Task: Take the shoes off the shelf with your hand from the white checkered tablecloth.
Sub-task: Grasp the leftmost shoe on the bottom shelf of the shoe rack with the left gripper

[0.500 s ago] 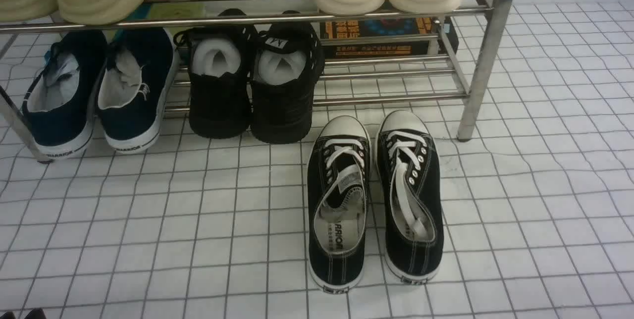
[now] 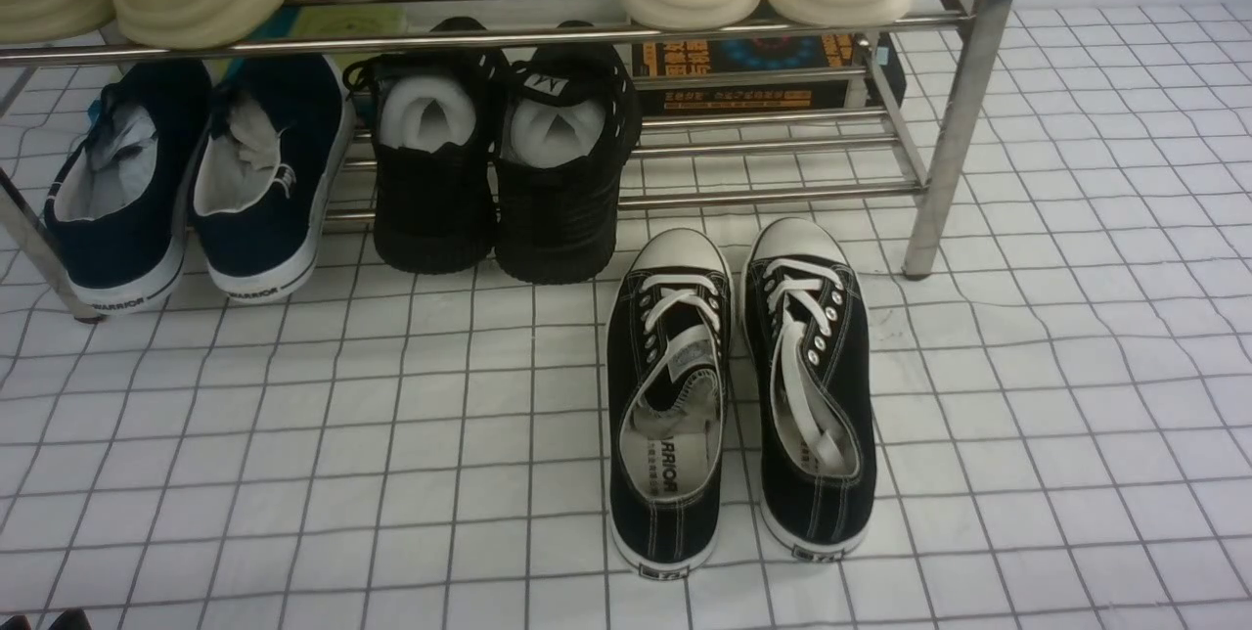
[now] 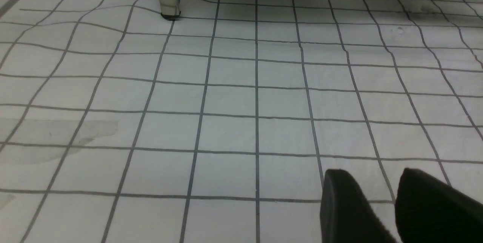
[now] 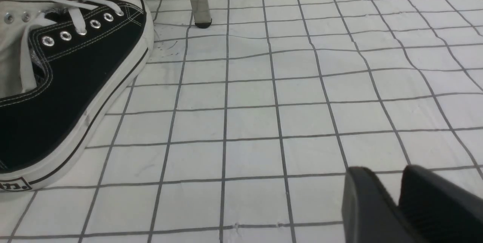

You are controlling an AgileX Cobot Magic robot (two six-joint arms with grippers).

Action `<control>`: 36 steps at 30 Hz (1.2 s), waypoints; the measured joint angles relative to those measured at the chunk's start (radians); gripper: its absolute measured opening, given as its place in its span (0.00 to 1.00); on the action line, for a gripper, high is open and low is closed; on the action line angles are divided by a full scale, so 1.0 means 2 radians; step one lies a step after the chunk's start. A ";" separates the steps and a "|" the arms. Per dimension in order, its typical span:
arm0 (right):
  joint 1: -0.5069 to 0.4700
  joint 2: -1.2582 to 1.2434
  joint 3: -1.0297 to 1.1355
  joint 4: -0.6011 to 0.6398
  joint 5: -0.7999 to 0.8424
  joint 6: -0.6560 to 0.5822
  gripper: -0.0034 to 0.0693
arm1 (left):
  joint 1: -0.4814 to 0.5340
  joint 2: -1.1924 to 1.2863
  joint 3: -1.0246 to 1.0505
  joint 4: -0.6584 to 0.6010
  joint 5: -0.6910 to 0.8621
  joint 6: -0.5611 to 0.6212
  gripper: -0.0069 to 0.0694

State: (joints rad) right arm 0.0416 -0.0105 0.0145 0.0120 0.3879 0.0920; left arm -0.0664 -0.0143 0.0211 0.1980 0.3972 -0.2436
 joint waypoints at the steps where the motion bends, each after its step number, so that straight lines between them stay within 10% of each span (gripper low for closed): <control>1: 0.000 0.000 0.000 0.000 0.000 0.000 0.28 | 0.000 0.000 0.000 0.000 0.000 0.000 0.40; 24: 0.000 0.000 0.000 0.000 0.000 0.000 0.32 | 0.000 0.000 0.000 -0.001 -0.002 -0.007 0.40; 36: 0.000 0.000 0.000 0.000 0.000 0.000 0.34 | 0.000 0.000 0.003 -0.224 -0.066 -0.274 0.40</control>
State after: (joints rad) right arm 0.0416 -0.0105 0.0145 0.0120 0.3879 0.0920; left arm -0.0664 -0.0143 0.0274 -0.2510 0.2648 -0.7925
